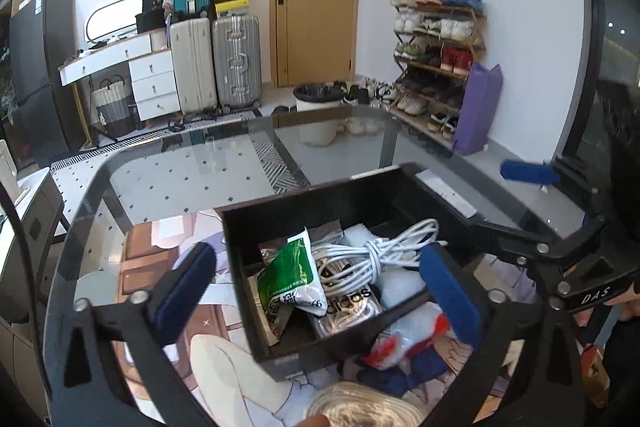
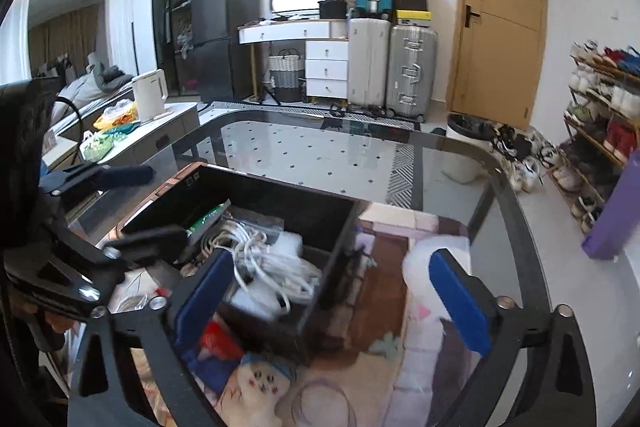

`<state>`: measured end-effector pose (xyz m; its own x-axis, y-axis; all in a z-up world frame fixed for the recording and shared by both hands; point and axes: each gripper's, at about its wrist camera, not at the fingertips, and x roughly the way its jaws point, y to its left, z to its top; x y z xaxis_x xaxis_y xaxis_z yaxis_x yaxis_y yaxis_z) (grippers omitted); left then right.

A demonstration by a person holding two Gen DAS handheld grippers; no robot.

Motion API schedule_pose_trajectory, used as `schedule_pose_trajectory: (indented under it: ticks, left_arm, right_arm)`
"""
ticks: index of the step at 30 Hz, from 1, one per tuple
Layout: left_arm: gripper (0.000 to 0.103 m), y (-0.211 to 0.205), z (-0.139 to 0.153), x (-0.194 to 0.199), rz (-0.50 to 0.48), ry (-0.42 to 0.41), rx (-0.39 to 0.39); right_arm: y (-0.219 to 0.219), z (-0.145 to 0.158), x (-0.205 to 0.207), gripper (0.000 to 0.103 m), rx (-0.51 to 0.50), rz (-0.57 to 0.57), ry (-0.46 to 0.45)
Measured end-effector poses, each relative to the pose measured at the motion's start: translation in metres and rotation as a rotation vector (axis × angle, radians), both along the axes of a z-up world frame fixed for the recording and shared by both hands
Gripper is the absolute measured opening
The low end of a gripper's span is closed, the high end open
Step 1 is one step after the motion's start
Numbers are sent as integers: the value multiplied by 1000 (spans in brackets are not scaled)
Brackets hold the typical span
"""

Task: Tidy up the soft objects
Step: 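Open the left tool to drop the packet while the right tool releases the cable into the box, then withdraw both open tools from the black box toward the remaining items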

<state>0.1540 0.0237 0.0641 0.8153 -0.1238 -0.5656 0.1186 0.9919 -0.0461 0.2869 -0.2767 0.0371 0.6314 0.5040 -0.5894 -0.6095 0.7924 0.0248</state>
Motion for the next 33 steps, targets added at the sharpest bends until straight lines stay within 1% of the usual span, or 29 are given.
schedule_pose_trajectory:
  ticks: [4,8,10,15,19,29,33]
  left_arm:
    - [103,9,4,-12,12,8,-32]
    - [103,15,4,-28,41,7,-43]
    - [103,17,1,-35,44,13,-52]
    - [103,13,-9,-52,55,26,-7]
    - [103,12,-15,-59,54,43,-24]
    - [103,4,-32,-71,37,110,-15]
    - [103,1,-39,-71,14,137,-20]
  right_arm:
    - [-18,-3,-14,102,42,3,64]
    - [-25,-9,-32,102,10,9,67]
    - [-30,-15,-40,102,10,18,72]
    - [-36,-30,-52,102,-24,24,107]
    - [-42,-38,-60,102,-17,36,134]
    - [-36,-46,-70,102,-25,79,168]
    - [-26,-55,-72,102,-54,100,183]
